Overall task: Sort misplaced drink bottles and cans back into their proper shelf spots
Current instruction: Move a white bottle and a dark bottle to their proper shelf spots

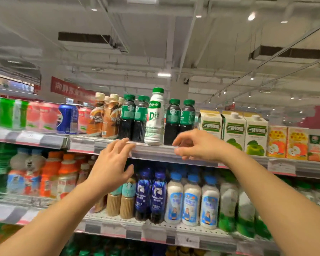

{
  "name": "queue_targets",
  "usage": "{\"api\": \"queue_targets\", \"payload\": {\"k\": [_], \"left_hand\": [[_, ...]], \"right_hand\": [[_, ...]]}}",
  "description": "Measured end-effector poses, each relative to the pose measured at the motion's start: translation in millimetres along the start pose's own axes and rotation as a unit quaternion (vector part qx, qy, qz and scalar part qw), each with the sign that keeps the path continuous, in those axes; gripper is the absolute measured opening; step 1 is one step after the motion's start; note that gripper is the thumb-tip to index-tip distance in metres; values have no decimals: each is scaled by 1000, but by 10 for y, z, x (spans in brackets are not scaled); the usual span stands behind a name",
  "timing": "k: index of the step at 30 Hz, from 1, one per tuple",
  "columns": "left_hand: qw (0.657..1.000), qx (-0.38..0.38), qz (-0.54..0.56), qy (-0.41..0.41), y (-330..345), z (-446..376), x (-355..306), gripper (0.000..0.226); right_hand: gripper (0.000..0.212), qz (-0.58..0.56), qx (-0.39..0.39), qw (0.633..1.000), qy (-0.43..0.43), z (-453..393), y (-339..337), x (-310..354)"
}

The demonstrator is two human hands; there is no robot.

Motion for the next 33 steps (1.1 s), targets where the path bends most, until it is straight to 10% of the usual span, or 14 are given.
{"api": "queue_targets", "payload": {"k": [13, 20, 33], "left_hand": [[997, -65, -29, 12, 301, -57, 231, 75], [997, -65, -30, 25, 279, -39, 244, 76], [998, -61, -16, 32, 222, -55, 219, 73]], "right_hand": [[35, 171, -277, 945, 28, -1000, -488, 617], [71, 233, -245, 931, 137, -1473, -508, 761], [52, 179, -285, 931, 141, -1342, -461, 835]]}}
Point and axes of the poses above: each hand's wrist, its own z-axis away from the middle knuckle, its own y-axis out of the palm, x = y × z, the point moved 3 cm from there along -z, towards the middle knuckle, and after that the axes turned 9 degrees about z, right-handed, at the moved point
